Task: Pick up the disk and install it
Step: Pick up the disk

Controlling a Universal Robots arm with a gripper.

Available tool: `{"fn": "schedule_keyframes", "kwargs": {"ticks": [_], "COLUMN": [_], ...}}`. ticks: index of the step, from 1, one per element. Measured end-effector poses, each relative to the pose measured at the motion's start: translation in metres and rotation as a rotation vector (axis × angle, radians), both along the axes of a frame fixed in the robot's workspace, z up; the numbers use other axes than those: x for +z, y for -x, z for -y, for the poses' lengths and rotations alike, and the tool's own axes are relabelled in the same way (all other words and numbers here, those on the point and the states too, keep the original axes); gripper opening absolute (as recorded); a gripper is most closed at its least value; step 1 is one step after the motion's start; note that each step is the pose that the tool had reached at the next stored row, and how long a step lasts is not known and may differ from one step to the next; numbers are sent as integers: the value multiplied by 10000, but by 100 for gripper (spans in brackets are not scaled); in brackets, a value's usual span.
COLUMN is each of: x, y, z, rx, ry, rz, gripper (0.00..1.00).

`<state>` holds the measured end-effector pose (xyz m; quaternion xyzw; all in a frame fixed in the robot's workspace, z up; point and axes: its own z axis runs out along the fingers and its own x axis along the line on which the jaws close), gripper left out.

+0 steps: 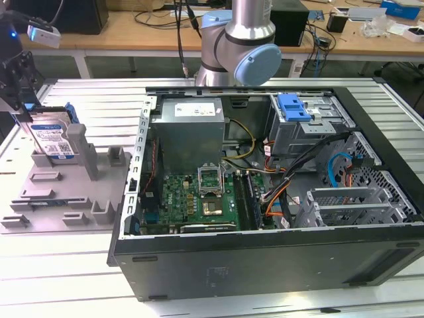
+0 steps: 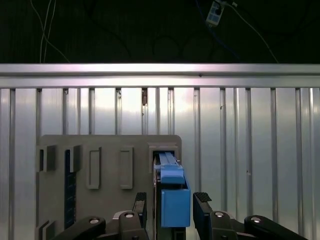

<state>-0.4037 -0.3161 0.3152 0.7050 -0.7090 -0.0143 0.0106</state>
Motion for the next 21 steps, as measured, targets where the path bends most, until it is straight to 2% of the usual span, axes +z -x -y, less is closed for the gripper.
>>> {"fn": "schedule_keyframes", "kwargs": {"ticks": [7, 11, 21], "x": [-26, -38, -72], "y": [1, 10, 34], "z": [-10, -39, -41], "rx": [-1, -1, 1], "ry": [-1, -1, 0], "rz": [1, 1, 1], "gripper": [49, 49, 48]}}
